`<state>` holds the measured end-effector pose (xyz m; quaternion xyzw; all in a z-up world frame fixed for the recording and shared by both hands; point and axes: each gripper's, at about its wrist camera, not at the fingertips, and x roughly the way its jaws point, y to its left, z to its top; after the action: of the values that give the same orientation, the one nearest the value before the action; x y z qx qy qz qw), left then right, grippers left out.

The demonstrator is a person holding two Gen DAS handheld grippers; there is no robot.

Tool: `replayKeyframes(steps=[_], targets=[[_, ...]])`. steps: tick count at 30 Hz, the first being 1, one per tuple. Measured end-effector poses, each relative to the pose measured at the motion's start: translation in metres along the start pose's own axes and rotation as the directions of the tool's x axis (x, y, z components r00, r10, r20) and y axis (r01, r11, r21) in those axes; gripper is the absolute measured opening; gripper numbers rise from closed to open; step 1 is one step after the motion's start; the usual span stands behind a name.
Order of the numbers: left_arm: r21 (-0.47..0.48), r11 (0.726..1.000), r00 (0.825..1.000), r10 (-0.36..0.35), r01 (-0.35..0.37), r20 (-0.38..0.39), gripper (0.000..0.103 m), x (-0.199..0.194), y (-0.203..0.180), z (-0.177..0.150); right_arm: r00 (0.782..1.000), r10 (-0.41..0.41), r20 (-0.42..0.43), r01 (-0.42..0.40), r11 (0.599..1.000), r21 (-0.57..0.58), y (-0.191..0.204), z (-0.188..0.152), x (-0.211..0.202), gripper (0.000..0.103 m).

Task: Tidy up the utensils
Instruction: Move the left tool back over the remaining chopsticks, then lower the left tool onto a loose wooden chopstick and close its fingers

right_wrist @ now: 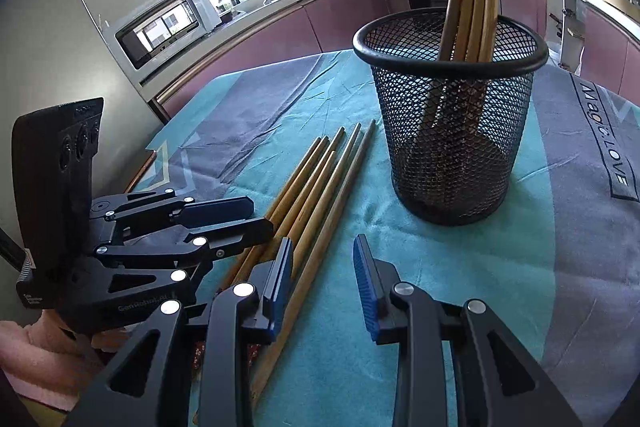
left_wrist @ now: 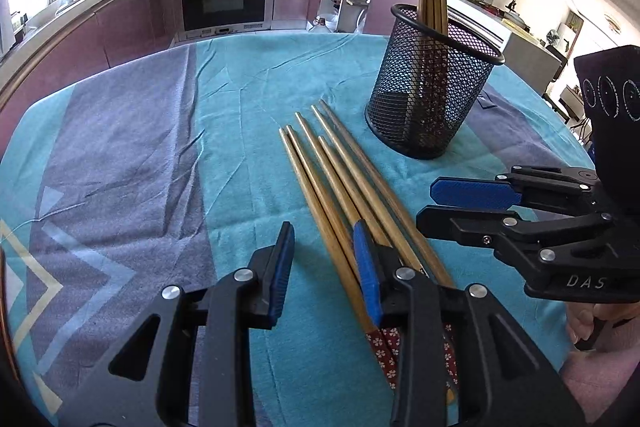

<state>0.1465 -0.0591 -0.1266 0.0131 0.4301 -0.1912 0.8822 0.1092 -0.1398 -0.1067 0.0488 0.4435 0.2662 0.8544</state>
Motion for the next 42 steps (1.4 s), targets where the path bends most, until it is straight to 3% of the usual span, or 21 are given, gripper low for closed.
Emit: replayKeyframes(steps=[16, 42], targets=[[-0.042, 0.998, 0.999, -0.043, 0.042, -0.005, 0.03, -0.001, 0.011, -0.002, 0.997, -0.077, -0.019, 0.075, 0.996, -0.054, 0.01, 0.001, 0.013, 0.029], [0.006, 1.0, 1.0, 0.017, -0.017, -0.026, 0.029, 0.013, 0.005, 0.009, 0.987, -0.162, -0.014, 0.16, 0.981, -0.106, 0.018, 0.004, 0.02, 0.027]])
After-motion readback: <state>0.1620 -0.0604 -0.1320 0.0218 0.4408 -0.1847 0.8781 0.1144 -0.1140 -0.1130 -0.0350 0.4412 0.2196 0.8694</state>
